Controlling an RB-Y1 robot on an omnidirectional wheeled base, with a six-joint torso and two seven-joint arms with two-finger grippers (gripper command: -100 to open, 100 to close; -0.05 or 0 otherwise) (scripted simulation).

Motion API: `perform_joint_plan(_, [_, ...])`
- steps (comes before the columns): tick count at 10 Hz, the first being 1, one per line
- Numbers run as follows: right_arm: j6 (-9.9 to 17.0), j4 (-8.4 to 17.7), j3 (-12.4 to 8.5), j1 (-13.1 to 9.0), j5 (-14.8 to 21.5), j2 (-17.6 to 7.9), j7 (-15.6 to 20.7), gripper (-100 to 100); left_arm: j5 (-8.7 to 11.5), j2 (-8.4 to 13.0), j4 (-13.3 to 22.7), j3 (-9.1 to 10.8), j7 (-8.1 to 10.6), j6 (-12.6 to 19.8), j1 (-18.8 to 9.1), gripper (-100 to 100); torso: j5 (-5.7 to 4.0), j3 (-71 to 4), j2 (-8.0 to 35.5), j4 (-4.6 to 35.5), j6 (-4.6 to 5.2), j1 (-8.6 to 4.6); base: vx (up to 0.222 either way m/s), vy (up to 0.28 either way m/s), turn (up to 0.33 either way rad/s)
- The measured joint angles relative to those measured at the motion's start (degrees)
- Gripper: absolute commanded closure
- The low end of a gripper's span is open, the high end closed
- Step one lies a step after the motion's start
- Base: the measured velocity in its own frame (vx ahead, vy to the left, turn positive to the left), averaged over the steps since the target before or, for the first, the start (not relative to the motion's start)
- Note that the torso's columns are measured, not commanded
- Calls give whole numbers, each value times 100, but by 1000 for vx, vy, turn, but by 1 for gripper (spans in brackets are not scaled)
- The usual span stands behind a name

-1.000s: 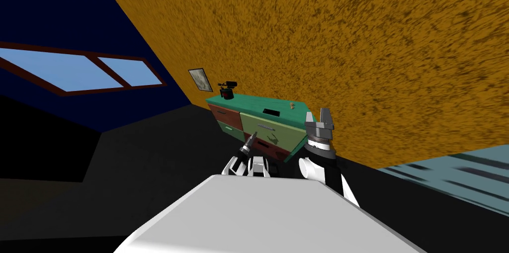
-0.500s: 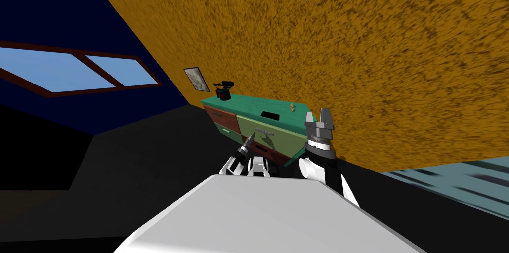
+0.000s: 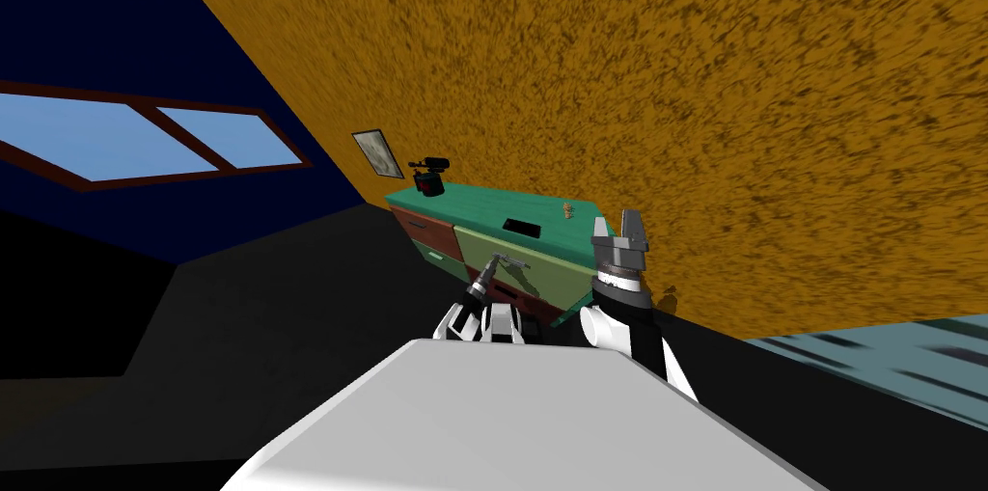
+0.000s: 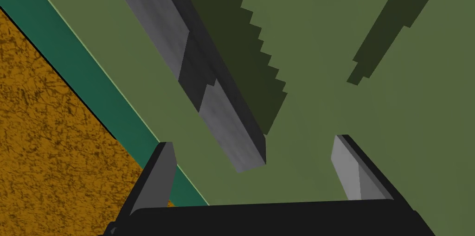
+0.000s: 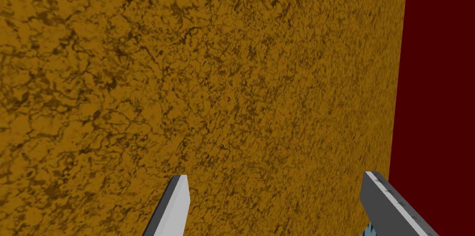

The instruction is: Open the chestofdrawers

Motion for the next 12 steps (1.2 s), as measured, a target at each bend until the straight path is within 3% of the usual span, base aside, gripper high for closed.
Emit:
perform_joint_plan(1, [0, 0, 0, 0, 0, 0, 0, 0, -7, -22, -46, -2, 1, 79, -40, -100, -2, -9, -14, -4, 1, -7, -4, 7, -9])
perform_joint_plan(2, [0, 0, 0, 0, 0, 0, 0, 0, -8, -25, -53, -3, 2, 104, -46, 100, -3, -10, -14, -5, 0, -9, 0, 0, 0])
perform_joint_plan(8, [1, 0, 0, -2, 0, -1, 0, 0, -45, 18, -280, -97, 38, 214, 64, 100, -2, -7, -10, -3, 1, -8, -137, 64, 16])
perform_joint_plan(9, [0, 0, 0, -1, 0, 0, 0, 0, -46, 20, -285, -99, 40, 220, 69, -100, -6, -24, -41, -10, 1, -25, -12, 4, -5])
perform_joint_plan(12, [0, -1, 0, 1, 0, 0, 0, 0, -51, 340, -276, -99, 24, 198, 62, -100, -5, -22, -35, -10, 1, -18, 60, -37, -7])
